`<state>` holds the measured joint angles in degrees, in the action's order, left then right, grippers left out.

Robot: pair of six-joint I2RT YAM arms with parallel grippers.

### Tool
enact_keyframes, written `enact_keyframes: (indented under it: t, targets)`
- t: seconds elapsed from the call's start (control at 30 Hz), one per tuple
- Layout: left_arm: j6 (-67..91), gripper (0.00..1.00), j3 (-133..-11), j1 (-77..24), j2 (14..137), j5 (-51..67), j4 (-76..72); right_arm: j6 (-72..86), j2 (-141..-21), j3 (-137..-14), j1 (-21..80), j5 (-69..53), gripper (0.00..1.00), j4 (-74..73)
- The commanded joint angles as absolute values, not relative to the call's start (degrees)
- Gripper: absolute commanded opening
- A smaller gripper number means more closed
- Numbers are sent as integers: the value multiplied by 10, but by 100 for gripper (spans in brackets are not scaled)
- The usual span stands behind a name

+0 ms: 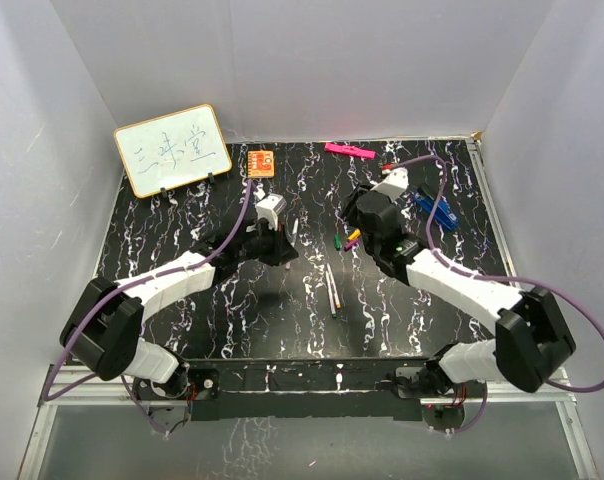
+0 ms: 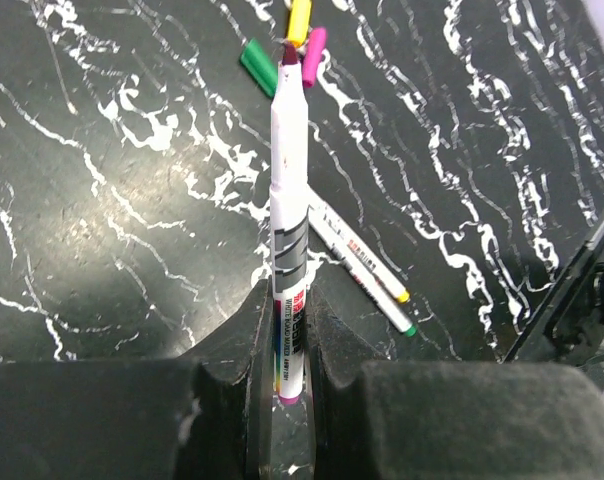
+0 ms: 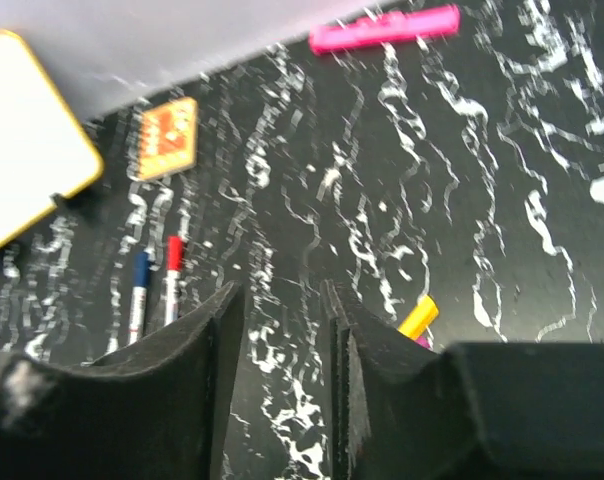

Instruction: Insert the pens into the pen caps

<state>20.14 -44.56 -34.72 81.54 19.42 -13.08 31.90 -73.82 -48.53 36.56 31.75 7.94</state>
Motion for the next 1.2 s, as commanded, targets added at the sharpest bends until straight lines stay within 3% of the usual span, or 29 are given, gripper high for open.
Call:
enact_keyframes:
  t: [0.0, 0.23, 0.6, 0.83, 1.17]
  targets:
    - [167, 0, -467, -348, 787, 171, -75, 393, -787, -527, 338, 302, 31, -47]
    - [154, 0, -485, -348, 799, 194, -55, 432, -862, -556, 293, 233, 21, -111]
    - [156, 0, -499, -349, 821, 189, -33, 439, -922, -576, 286, 211, 16, -138]
    - [154, 0, -496, -348, 829, 191, -30, 439, -954, -593, 286, 202, 28, -153]
    - [152, 0, -502, -348, 843, 198, -34, 441, -980, -611, 286, 212, 29, -176]
